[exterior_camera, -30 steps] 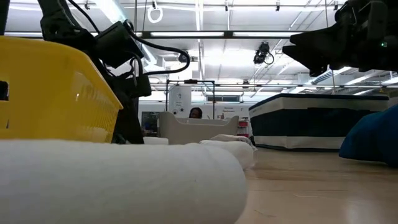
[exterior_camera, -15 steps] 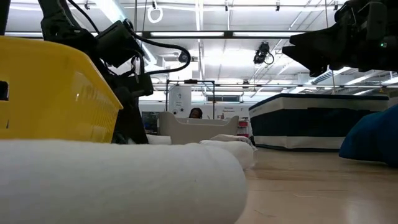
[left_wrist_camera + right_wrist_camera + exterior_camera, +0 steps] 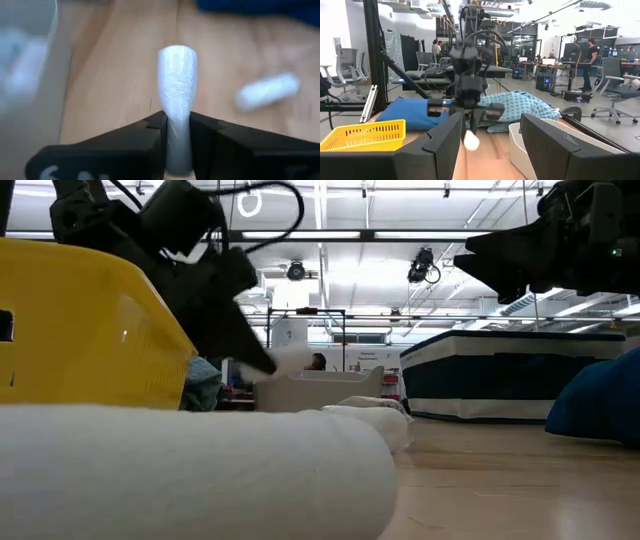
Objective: Pick & place medical supplies in basket/bin
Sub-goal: Put the top rolled gauze into the blue laundry organizer
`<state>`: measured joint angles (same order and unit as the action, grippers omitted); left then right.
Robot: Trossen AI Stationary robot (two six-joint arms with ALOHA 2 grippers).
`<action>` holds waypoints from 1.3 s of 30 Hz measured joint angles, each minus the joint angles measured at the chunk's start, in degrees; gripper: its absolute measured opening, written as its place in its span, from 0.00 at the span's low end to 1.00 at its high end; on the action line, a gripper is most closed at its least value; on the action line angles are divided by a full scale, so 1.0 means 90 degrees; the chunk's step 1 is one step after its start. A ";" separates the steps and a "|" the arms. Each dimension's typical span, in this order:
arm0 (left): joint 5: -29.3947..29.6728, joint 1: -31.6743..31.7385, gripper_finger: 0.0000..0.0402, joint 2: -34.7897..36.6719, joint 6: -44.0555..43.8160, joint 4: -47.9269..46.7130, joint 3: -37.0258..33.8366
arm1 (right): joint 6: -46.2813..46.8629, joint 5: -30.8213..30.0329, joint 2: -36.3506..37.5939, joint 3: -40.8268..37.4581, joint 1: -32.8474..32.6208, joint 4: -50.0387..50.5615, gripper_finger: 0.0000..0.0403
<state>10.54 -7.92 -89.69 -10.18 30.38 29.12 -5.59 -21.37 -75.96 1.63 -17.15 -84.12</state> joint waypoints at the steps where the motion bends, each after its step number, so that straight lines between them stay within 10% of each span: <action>1: 0.0020 -0.0011 0.13 0.0002 0.0134 0.0293 0.0000 | 0.0048 0.0000 0.0000 0.0000 0.0001 0.0000 0.53; 12: -0.0249 0.0253 0.13 0.0007 0.1521 0.3116 0.0000 | 0.0219 -0.0005 -0.0002 0.0186 0.0387 0.0129 0.53; 27: -0.1057 0.1102 0.13 0.0010 0.1784 0.3760 0.0001 | 0.0147 0.0660 -0.0007 0.2498 0.1201 0.3230 0.54; 39: -0.1071 0.1087 0.13 0.0007 0.1922 0.3763 0.0002 | 0.0645 0.0512 -0.0005 0.2596 0.1618 0.4071 0.56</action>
<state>0.91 1.87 -89.62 7.12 64.25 29.15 0.21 -16.76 -76.01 24.99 -2.59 -47.48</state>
